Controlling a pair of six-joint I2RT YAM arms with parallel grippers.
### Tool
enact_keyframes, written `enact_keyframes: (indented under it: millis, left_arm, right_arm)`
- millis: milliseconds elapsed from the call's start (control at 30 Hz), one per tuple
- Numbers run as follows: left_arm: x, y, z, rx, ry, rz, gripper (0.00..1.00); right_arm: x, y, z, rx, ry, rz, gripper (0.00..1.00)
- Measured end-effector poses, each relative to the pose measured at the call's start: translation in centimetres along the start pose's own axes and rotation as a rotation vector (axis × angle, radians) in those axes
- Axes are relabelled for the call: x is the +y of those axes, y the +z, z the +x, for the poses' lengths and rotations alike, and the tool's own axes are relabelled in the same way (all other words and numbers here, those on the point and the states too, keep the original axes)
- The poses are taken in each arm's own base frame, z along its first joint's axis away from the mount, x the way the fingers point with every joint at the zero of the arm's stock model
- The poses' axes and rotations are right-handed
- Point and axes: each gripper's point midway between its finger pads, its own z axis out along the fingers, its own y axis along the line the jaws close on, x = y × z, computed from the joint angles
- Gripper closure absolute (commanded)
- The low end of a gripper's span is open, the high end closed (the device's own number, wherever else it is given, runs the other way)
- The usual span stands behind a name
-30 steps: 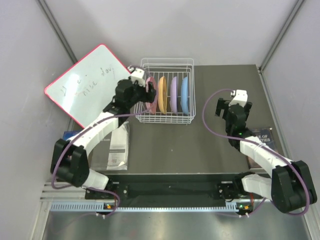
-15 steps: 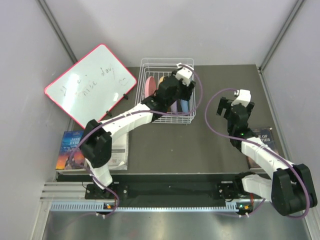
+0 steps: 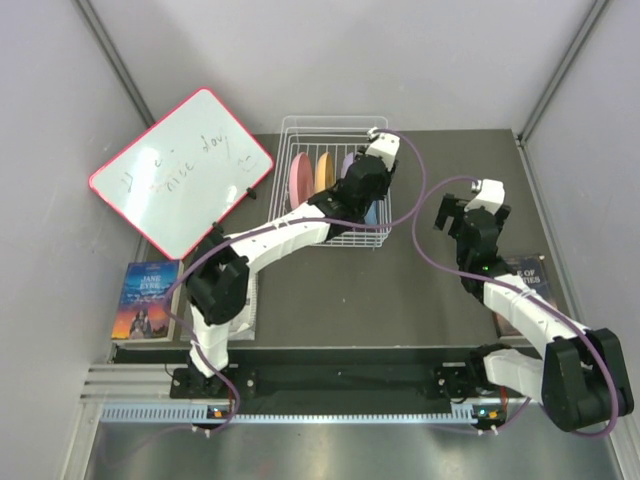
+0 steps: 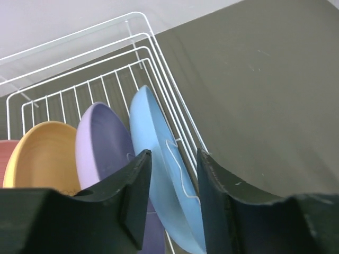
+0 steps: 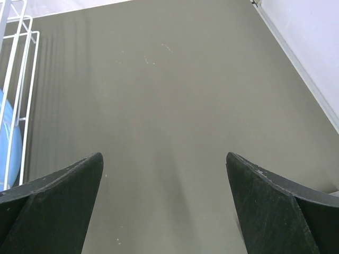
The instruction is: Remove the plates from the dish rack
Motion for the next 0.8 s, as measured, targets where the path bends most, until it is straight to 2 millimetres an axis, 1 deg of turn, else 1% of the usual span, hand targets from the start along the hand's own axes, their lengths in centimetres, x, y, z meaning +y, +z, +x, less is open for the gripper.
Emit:
enact_keyframes:
  millis: [67, 167, 333, 400, 500, 567, 600, 700, 733, 800]
  left_arm:
    - [0.2, 0.2, -0.2, -0.002, -0.021, -0.022, 0.64]
    - [0.3, 0.7, -0.6, -0.004, -0.042, -0.048, 0.66]
    - [0.3, 1.6, 0.7, 0.011, -0.052, -0.099, 0.70]
    - [0.5, 1.5, 0.6, 0.006, -0.059, -0.121, 0.73]
    - [0.9, 1.4, 0.6, 0.005, -0.064, -0.153, 0.73]
    - [1.2, 1.4, 0.7, 0.005, -0.068, -0.172, 0.71]
    - [1.3, 1.4, 0.7, 0.004, -0.071, -0.181, 0.68]
    - [1.2, 1.3, 0.7, 0.003, -0.078, -0.185, 0.65]
    - [1.1, 1.3, 0.8, 0.004, -0.077, -0.183, 0.58]
    - [0.6, 1.1, 1.0, 0.006, -0.066, -0.174, 0.52]
  right_arm:
    - [-0.1, 0.0, 0.1, 0.002, 0.002, 0.003, 0.00]
    - [-0.2, 0.0, 0.3, 0.007, 0.006, 0.006, 0.00]
    - [-0.4, 0.1, 0.3, 0.006, 0.009, 0.011, 0.00]
    - [-0.4, 0.1, 0.3, 0.006, 0.009, 0.012, 0.00]
    - [-0.6, 0.1, 0.3, 0.006, 0.012, 0.016, 0.00]
    - [-0.6, 0.1, 0.3, 0.006, 0.016, 0.018, 0.00]
    - [-0.6, 0.1, 0.3, 0.006, 0.017, 0.018, 0.00]
    - [-0.6, 0.1, 0.3, 0.007, 0.019, 0.018, 0.00]
    - [-0.6, 0.1, 0.3, 0.007, 0.021, 0.018, 0.00]
    - [-0.6, 0.1, 0.3, 0.007, 0.026, 0.017, 0.00]
